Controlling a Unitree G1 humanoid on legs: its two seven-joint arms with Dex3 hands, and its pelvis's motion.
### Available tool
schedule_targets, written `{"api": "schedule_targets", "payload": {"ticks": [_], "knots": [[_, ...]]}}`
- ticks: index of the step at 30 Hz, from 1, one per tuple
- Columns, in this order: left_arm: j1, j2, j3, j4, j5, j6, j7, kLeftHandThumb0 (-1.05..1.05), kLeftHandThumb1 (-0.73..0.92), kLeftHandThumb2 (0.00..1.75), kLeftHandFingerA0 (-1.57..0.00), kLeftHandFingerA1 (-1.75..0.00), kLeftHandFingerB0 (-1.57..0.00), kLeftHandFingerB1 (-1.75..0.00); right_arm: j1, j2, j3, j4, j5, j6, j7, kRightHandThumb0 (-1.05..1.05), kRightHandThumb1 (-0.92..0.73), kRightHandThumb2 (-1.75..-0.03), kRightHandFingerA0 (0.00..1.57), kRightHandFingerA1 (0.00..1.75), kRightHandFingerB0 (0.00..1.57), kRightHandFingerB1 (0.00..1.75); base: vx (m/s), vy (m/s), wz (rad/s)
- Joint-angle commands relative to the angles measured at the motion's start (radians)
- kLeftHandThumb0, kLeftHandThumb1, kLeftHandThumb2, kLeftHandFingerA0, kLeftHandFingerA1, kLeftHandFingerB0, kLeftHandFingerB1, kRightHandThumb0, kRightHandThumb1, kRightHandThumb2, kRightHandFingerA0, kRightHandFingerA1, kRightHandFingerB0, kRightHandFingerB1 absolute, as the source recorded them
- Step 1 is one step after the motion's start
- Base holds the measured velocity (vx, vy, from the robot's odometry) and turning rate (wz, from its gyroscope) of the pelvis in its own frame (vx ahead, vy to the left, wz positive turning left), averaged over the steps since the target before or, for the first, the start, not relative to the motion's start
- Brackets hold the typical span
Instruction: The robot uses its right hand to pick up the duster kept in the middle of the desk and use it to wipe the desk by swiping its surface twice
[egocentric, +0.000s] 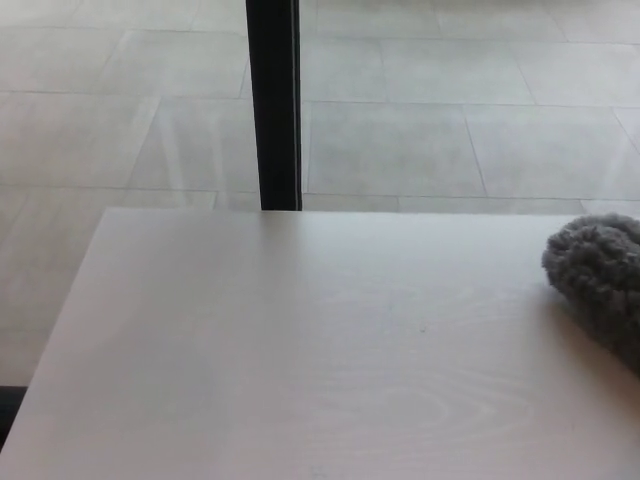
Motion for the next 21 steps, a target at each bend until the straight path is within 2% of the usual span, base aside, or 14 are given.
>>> {"api": "schedule_targets", "payload": {"ticks": [1,2,3,5,7,9,10,13,15,16,18,19,20,21], "knots": [[-0.003,0.032,-0.012,-0.008,0.008,-0.011,0.004,-0.53,0.9,0.67,-0.43,-0.62,-0.43,-0.47,0.006,0.08,0.162,-0.063,-0.12,-0.012,0.097,-0.33,-0.8,-0.63,0.73,1.71,0.66,1.17,0.0,0.0,0.0],[-0.007,0.032,-0.002,-0.008,-0.004,-0.004,0.0,-0.53,0.88,0.67,-0.42,-0.64,-0.42,-0.5,-0.009,0.1,0.222,-0.086,-0.171,0.024,0.098,-0.36,-0.83,-0.66,0.71,1.68,0.67,1.06,0.0,0.0,0.0],[-0.01,0.032,-0.002,-0.008,-0.005,-0.002,0.0,-0.53,0.88,0.67,-0.42,-0.64,-0.42,-0.5,-0.011,0.1,0.232,-0.091,-0.173,0.03,0.098,-0.36,-0.83,-0.66,0.71,1.68,0.67,1.06,0.0,0.0,0.0],[-0.016,0.033,-0.012,-0.008,0.006,-0.006,0.005,-0.53,0.89,0.66,-0.46,-0.63,-0.43,-0.49,-0.017,0.113,0.272,-0.122,-0.185,0.047,0.103,-0.35,-0.81,-0.65,0.78,1.75,0.65,1.29,0.0,0.0,0.0],[-0.02,0.035,-0.015,-0.009,0.007,-0.002,0.002,-0.52,0.89,0.67,-0.44,-0.63,-0.4,-0.49,-0.033,0.137,0.344,-0.133,-0.235,0.097,0.137,-0.37,-0.73,-0.62,0.76,1.73,0.73,1.09,0.0,0.0,0.0],[-0.021,0.037,-0.016,-0.01,0.007,-0.002,0.002,-0.52,0.88,0.67,-0.43,-0.64,-0.41,-0.49,-0.041,0.153,0.386,-0.133,-0.259,0.125,0.162,-0.38,-0.74,-0.64,0.77,1.7,0.72,1.11,0.0,0.0,0.0],[-0.02,0.041,-0.022,-0.012,0.012,-0.007,-0.001,-0.53,0.9,0.66,-0.44,-0.65,-0.42,-0.49,-0.047,0.169,0.429,-0.124,-0.285,0.118,0.162,-0.35,-0.66,-0.62,0.76,1.65,0.77,0.73,0.0,0.0,0.0],[-0.023,0.048,-0.019,-0.015,0.004,-0.008,-0.019,-0.52,0.9,0.66,-0.41,-0.67,-0.38,-0.5,-0.05,0.196,0.471,-0.12,-0.299,0.151,0.152,-0.39,-0.68,-0.64,0.77,1.65,0.78,0.7,0.0,0.0,0.0],[-0.028,0.047,-0.014,-0.018,-0.002,-0.004,-0.004,-0.52,0.88,0.66,-0.44,-0.66,-0.42,-0.51,-0.025,0.206,0.483,-0.165,-0.301,0.157,0.105,-0.4,-0.66,-0.59,0.8,1.67,0.76,0.68,0.0,0.0,0.0],[-0.028,0.047,-0.014,-0.017,-0.001,-0.005,-0.007,-0.53,0.88,0.66,-0.38,-0.62,-0.39,-0.49,-0.02,0.204,0.491,-0.188,-0.304,0.157,0.114,-0.38,-0.68,-0.61,0.79,1.71,0.76,0.88,0.0,0.0,0.0],[-0.027,0.047,-0.016,-0.017,-0.001,-0.007,-0.011,-0.53,0.88,0.66,-0.38,-0.62,-0.39,-0.49,-0.009,0.197,0.502,-0.229,-0.309,0.158,0.129,-0.38,-0.68,-0.61,0.79,1.71,0.76,0.88,0.0,0.0,0.0],[-0.036,0.053,-0.021,-0.015,0.005,-0.004,-0.011,-0.52,0.92,0.67,-0.41,-0.63,-0.4,-0.49,-0.007,0.19,0.509,-0.267,-0.311,0.134,0.139,-0.35,-0.69,-0.62,0.78,1.68,0.75,0.79,0.0,0.0,0.0],[-0.043,0.055,-0.018,-0.012,0.001,0.003,-0.008,-0.52,0.91,0.67,-0.4,-0.63,-0.4,-0.49,0.004,0.164,0.516,-0.329,-0.313,0.089,0.132,-0.32,-0.69,-0.62,0.8,1.67,0.78,0.93,0.0,0.0,0.0],[-0.043,0.056,-0.02,-0.012,0.003,0.002,-0.01,-0.52,0.91,0.67,-0.4,-0.64,-0.4,-0.49,0.015,0.148,0.515,-0.372,-0.314,0.08,0.126,-0.32,-0.74,-0.64,0.84,1.72,0.74,1.23,0.0,0.0,0.0]]}}
